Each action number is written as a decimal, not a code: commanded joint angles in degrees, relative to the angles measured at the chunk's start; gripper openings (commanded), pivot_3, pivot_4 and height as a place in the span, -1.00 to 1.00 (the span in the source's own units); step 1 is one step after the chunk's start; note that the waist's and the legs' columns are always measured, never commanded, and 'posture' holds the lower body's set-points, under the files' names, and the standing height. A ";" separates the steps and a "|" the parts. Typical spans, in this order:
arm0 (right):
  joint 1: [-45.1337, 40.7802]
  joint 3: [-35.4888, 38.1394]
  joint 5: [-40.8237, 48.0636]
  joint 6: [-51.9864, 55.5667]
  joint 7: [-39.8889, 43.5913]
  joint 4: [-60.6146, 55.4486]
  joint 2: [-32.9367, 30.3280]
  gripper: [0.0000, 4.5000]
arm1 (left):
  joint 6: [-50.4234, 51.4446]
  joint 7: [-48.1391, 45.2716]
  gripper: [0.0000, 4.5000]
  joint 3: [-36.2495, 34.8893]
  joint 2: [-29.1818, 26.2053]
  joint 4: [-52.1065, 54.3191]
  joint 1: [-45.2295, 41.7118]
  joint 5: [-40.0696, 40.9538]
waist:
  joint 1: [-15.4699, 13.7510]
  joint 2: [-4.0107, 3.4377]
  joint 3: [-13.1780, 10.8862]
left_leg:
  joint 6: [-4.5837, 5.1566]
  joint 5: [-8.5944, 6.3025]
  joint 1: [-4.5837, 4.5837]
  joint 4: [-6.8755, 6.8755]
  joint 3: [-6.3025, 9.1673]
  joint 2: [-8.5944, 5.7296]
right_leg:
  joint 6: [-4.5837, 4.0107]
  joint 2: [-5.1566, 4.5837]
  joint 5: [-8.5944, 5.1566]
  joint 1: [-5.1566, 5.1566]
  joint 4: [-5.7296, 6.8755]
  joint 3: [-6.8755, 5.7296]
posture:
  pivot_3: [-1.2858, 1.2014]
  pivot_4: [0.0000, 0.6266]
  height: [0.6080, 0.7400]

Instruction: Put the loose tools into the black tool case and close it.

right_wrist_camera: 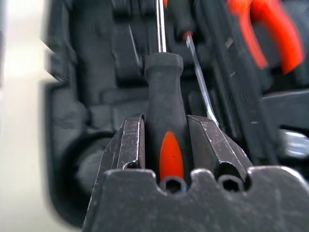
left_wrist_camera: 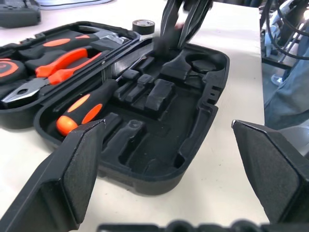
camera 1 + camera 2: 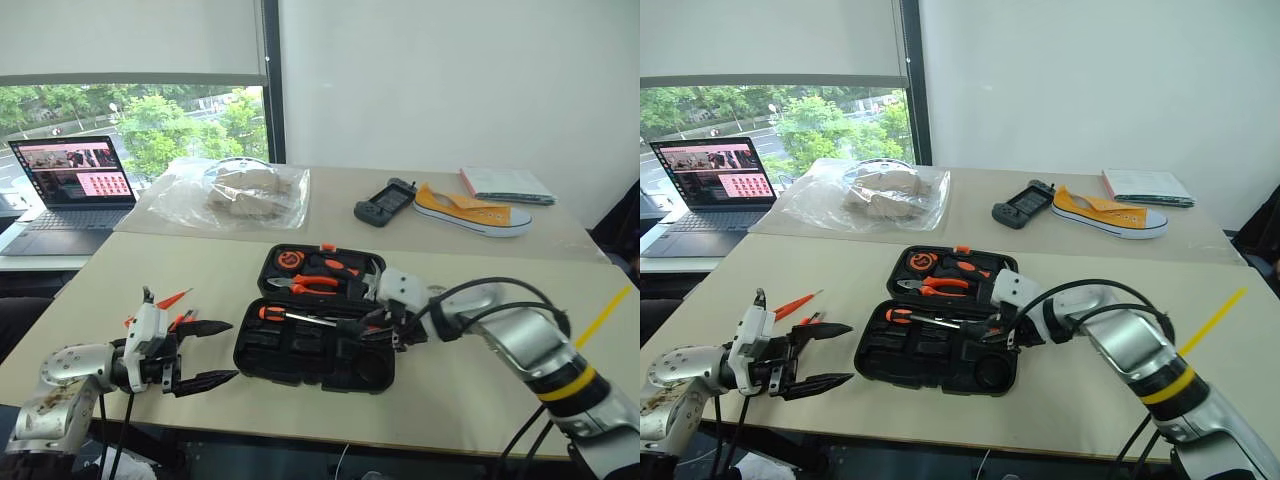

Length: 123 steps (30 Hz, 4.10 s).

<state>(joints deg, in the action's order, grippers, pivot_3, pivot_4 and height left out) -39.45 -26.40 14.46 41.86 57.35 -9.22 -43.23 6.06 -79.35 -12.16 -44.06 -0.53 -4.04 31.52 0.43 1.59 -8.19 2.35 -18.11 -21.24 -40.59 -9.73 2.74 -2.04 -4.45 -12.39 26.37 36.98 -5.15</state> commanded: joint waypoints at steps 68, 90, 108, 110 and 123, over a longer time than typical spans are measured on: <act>18.72 28.50 12.07 -24.42 9.31 -6.26 14.37 0.08 | -1.15 18.97 1.00 -27.53 2.34 -1.26 21.69 1.51 | 0.56 -0.08 0.08 | -0.20 0.07 0.07 -0.01 0.26 0.21 | -0.20 -0.02 0.09 -0.15 -0.07 -0.29 | 0.03 -0.52 1.00; 36.59 35.72 16.93 -38.01 0.94 -13.03 16.04 0.99 | 10.98 26.19 1.00 -6.56 -8.85 -33.71 -17.92 -12.53 | -0.71 0.12 0.10 | -0.36 0.52 0.16 0.02 0.30 0.09 | -0.43 0.04 0.54 -0.22 0.08 -0.29 | 0.03 -0.52 1.00; 40.23 36.41 17.99 -36.74 -4.84 -20.08 13.34 1.00 | -1.86 16.83 -0.17 6.92 -6.04 -64.69 -37.43 -26.29 | 0.19 0.18 0.11 | -0.30 0.50 0.19 0.30 0.15 -0.09 | -0.21 0.04 0.34 -0.19 0.00 -0.21 | 0.03 -0.52 1.00; 40.28 36.87 18.25 -36.76 -5.15 -20.10 12.89 1.00 | -3.92 16.28 -0.52 5.62 -6.22 -65.08 -37.31 -25.39 | 0.19 0.18 0.11 | -0.29 0.50 0.21 0.28 0.15 -0.09 | -0.20 0.03 0.34 -0.20 0.04 -0.19 | 0.03 -0.52 1.00; 45.55 41.58 21.26 -36.17 -3.87 -20.94 8.22 1.00 | -5.73 -13.15 -0.79 16.30 -4.41 -29.53 -36.55 -16.96 | -0.97 0.40 0.04 | -0.13 0.40 0.03 -0.15 0.23 -0.07 | -0.15 0.03 0.31 -0.25 0.06 -0.26 | 0.03 -0.52 1.00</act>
<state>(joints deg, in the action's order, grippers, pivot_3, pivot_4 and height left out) 5.82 13.38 34.47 5.75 52.84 -28.71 -34.41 -0.92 -90.18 -0.73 -47.47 -36.53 -41.88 14.37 -0.54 2.00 -8.14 2.25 -17.73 -21.15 -40.74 -9.52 2.66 -2.17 -4.42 -12.10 26.07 37.06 -5.36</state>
